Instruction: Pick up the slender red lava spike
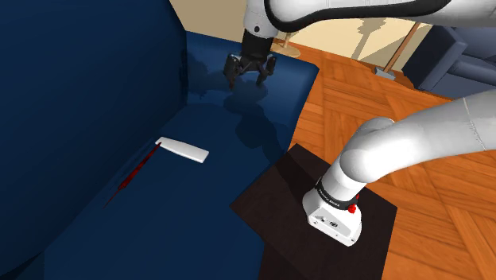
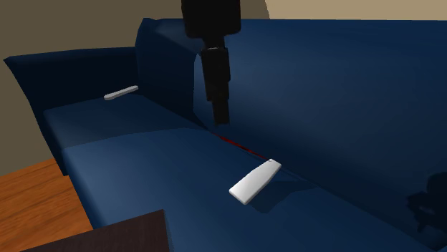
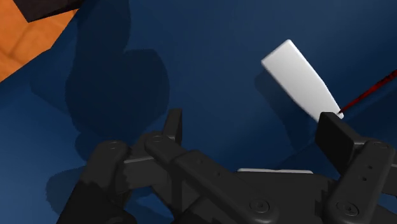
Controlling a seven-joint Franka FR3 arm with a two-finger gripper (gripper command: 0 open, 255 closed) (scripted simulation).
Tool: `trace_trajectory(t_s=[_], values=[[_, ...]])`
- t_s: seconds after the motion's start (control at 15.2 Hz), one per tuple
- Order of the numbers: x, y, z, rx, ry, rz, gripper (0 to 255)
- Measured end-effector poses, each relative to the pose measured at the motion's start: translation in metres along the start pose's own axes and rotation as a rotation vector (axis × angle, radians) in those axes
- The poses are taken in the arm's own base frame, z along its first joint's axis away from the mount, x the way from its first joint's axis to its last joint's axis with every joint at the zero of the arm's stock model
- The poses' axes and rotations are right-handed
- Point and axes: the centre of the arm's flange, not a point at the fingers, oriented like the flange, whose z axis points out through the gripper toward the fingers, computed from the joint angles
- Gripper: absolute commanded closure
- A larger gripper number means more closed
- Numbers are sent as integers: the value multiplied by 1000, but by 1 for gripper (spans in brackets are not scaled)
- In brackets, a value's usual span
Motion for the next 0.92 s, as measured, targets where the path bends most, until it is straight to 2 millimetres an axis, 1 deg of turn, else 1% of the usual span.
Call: trace_trajectory(t_s=[0.26, 0.33, 0.4, 0.46, 0.53, 0.66, 0.79, 0.92], values=[[6, -41, 33, 2, -33, 95, 0], [7, -46, 43, 2, -41, 120, 0], [11, -58, 49, 3, -49, 142, 0], [9, -69, 61, 3, -58, 166, 0], [11, -81, 69, 4, -66, 190, 0], [17, -94, 89, 4, -82, 239, 0], [18, -116, 105, 6, -98, 285, 0], [23, -135, 123, 7, -115, 333, 0]])
